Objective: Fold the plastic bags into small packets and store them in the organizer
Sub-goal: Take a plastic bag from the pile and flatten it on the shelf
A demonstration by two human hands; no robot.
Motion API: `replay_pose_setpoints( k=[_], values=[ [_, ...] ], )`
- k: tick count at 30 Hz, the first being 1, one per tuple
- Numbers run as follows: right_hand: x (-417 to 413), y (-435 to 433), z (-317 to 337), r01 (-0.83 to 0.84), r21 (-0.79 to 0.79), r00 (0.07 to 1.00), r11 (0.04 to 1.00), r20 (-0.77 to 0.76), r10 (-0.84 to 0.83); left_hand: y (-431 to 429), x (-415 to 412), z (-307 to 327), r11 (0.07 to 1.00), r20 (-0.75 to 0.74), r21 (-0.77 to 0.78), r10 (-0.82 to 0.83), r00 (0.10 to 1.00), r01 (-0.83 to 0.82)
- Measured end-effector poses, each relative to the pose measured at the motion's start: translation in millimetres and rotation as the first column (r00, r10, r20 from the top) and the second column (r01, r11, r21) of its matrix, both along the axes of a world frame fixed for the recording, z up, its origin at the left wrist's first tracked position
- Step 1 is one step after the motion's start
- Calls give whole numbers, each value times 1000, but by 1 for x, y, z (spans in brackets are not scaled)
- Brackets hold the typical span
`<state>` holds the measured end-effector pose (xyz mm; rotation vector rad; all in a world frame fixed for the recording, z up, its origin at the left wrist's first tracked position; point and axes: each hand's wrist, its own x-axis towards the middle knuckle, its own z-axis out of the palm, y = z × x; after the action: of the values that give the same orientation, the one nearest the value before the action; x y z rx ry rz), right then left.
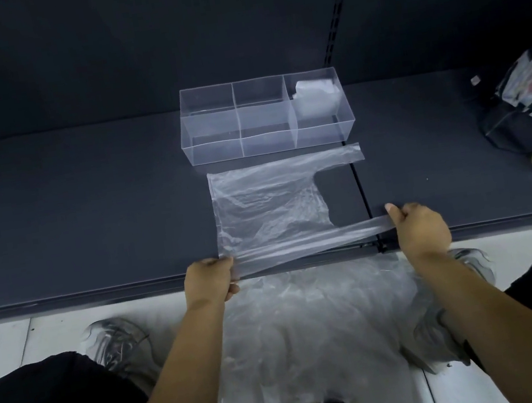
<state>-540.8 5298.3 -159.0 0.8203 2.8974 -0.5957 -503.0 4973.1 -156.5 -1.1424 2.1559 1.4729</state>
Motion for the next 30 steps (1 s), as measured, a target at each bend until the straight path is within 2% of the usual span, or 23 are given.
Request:
replay_pose_setpoints(
  k=[2,4,6,7,8,10,11,12,13,15,17,22,24,25,27,29,30],
  values=[
    [-2,-6,3,57,36,997,998,-49,-55,-4,-1,8,980,48,-134,-144,988,149],
    [-6,-23,10,81,124,983,989,-173,-59,-7,-7,12,853,25,-474,-235,972,218],
    [-13,-60,17,-11,153,933,988,-354,65,0,-20,16,731,-227,-674,-338,913,103],
    [-14,-87,20,-151,127,886,980,-422,191,7,-28,15,679,-287,-725,-448,847,114],
    [-13,-117,20,-335,93,824,938,-454,339,14,-36,12,628,-271,-752,-572,774,201],
    [-7,-172,15,-654,12,687,756,-408,601,18,-50,0,477,-102,-776,-740,665,412],
    [-5,-190,9,-743,-26,633,669,-356,688,14,-55,-10,380,23,-784,-773,634,491],
    [-6,-199,1,-784,-50,605,619,-286,743,7,-58,-20,289,137,-785,-782,608,548],
    [-8,-199,-9,-796,-37,599,604,-194,777,0,-58,-28,244,197,-778,-780,594,579],
    [-15,-178,-27,-789,70,612,610,-4,791,-8,-57,-37,270,174,-777,-776,606,568],
    [-20,-146,-37,-749,157,659,643,77,748,-9,-57,-41,267,158,-790,-782,603,552],
    [-34,-71,-28,-465,264,885,845,122,449,-10,-58,-41,232,195,-802,-770,608,551],
    [-43,-69,-19,-397,293,916,870,72,394,-11,-61,-39,257,162,-814,-761,628,521],
    [-49,-78,-15,-423,276,900,863,16,436,-10,-65,-37,272,136,-823,-758,638,498],
    [-63,-107,-13,-576,208,797,790,-69,600,-8,-78,-35,280,108,-833,-764,636,477],
    [-75,-137,-16,-720,167,673,674,-71,736,-6,-89,-35,263,122,-821,-785,607,506],
    [-79,-145,-19,-752,150,642,642,-55,764,-7,-92,-36,248,142,-813,-793,592,527]
  ],
)
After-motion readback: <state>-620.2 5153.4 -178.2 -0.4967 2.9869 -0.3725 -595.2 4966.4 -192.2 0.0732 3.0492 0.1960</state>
